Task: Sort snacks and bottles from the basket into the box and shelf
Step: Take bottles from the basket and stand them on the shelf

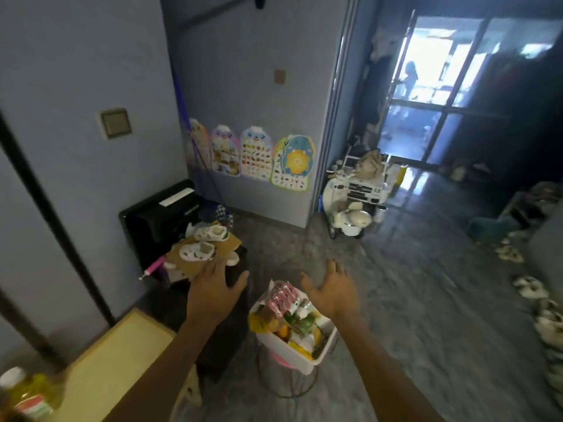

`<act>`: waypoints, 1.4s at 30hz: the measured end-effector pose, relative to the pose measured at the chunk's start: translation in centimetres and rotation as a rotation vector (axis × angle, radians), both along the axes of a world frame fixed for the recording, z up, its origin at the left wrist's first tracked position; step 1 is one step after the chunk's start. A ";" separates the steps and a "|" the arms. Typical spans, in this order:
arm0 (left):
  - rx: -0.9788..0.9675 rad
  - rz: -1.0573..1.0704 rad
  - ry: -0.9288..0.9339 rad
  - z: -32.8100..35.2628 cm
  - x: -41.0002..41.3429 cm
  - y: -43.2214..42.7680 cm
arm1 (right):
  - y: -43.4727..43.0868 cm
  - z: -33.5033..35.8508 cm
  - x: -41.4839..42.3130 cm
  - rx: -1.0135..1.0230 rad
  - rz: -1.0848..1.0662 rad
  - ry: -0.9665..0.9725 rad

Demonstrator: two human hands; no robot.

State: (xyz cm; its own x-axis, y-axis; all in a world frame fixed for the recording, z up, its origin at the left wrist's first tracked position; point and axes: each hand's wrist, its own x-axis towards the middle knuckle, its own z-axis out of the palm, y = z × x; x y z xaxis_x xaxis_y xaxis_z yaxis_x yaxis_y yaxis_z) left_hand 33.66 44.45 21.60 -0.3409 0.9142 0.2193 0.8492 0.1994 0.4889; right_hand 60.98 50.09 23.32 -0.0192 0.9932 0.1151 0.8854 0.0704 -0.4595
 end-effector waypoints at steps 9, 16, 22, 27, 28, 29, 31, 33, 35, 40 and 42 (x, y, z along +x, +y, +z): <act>-0.166 -0.088 -0.058 -3.5 13.1 2.7 | 1.3 -5.6 12.9 -0.199 -0.085 0.002; -0.214 -0.126 -0.097 -9.4 15.3 6.9 | 5.5 -10.5 12.5 -0.283 -0.021 -0.042; -0.284 -0.150 -0.068 -18.1 13.7 14.5 | 11.6 -15.9 10.3 -0.357 0.037 -0.090; -0.290 -0.238 -0.011 -24.9 12.6 20.9 | 17.5 -22.6 9.0 -0.463 0.097 -0.149; -0.268 -0.273 0.013 -26.3 12.7 22.0 | 18.6 -24.2 8.8 -0.481 0.112 -0.157; -0.251 -0.311 0.044 -27.7 12.8 23.0 | 19.6 -25.9 8.7 -0.499 0.126 -0.162; -0.267 -0.347 0.054 -31.1 13.1 25.0 | 21.6 -29.4 8.4 -0.531 0.170 -0.168; -0.313 -0.369 0.088 -35.6 13.1 26.7 | 23.4 -33.1 8.1 -0.559 0.213 -0.166; -0.382 -0.391 0.196 -40.4 13.3 28.2 | 24.9 -37.2 8.0 -0.574 0.254 -0.159; -0.497 -0.416 0.479 -48.2 13.4 31.2 | 27.8 -47.1 7.6 -0.538 0.402 -0.153; -0.503 -0.410 0.568 -49.4 13.5 31.8 | 28.2 -50.4 7.4 -0.482 0.443 -0.154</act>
State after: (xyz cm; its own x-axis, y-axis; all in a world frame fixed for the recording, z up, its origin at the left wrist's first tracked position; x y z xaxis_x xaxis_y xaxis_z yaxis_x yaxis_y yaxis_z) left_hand 47.19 76.25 -27.83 0.0763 0.9752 -0.2078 0.9906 -0.0980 -0.0960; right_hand 68.41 78.32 -27.07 -0.4171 0.8273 -0.3763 0.8782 0.2602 -0.4014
